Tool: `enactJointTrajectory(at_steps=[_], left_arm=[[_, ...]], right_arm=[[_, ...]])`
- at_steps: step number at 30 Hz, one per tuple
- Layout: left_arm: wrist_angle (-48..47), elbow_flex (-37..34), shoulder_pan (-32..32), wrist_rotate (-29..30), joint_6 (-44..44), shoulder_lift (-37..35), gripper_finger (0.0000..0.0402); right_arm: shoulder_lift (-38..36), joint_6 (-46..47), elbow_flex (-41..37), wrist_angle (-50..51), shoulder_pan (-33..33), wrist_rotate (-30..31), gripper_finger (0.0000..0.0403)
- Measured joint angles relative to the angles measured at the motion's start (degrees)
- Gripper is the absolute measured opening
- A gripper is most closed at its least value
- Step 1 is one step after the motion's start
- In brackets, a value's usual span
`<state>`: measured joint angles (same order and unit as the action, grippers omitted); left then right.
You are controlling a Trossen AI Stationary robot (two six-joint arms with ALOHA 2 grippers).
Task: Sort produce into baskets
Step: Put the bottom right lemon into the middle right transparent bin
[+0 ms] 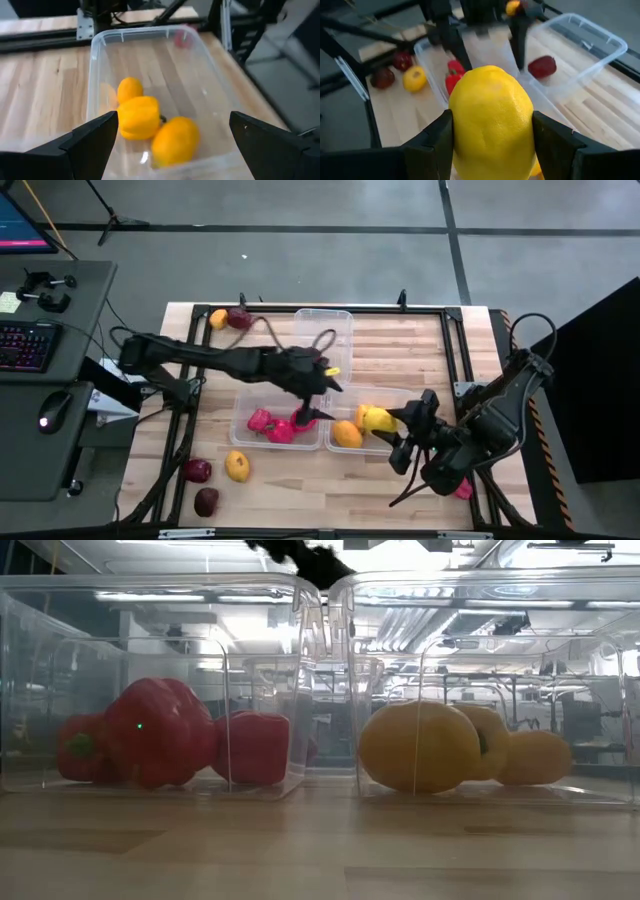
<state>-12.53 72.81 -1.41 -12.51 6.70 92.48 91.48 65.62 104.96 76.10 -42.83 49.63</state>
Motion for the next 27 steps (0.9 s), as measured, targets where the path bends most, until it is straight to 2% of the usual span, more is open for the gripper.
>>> enactJointTrajectory(at_steps=[6, 12, 15, 19, 22, 27], left_arm=[[-2.0, 8.1, 0.0, 1.1, 2.4, 10.3, 0.0372], [-13.1, 12.0, 1.8, 1.2, 4.1, 11.2, 0.0372], [-20.0, 12.2, 4.2, 1.3, 4.1, 7.4, 0.0372], [-24.6, 11.8, 7.5, 1.2, 1.7, 0.5, 0.0372], [-22.3, 8.3, 9.6, 1.2, -1.3, -6.6, 0.0372], [-15.0, -0.6, 11.9, 1.7, -9.3, -19.4, 0.0372]], right_arm=[[0.0, 0.0, 1.8, 0.0, 0.9, 1.1, 0.0199], [0.0, 0.1, 1.8, 0.8, 1.9, -2.9, 0.0199], [0.0, 0.6, 1.8, 3.3, 2.5, -6.1, 0.0199], [0.4, 3.4, 1.7, 9.3, 3.7, -9.5, 0.0199], [0.4, 4.0, -0.5, 10.7, 4.0, -14.5, 0.0199], [0.4, 8.5, -7.2, 8.8, 0.0, -29.1, 0.0199]])
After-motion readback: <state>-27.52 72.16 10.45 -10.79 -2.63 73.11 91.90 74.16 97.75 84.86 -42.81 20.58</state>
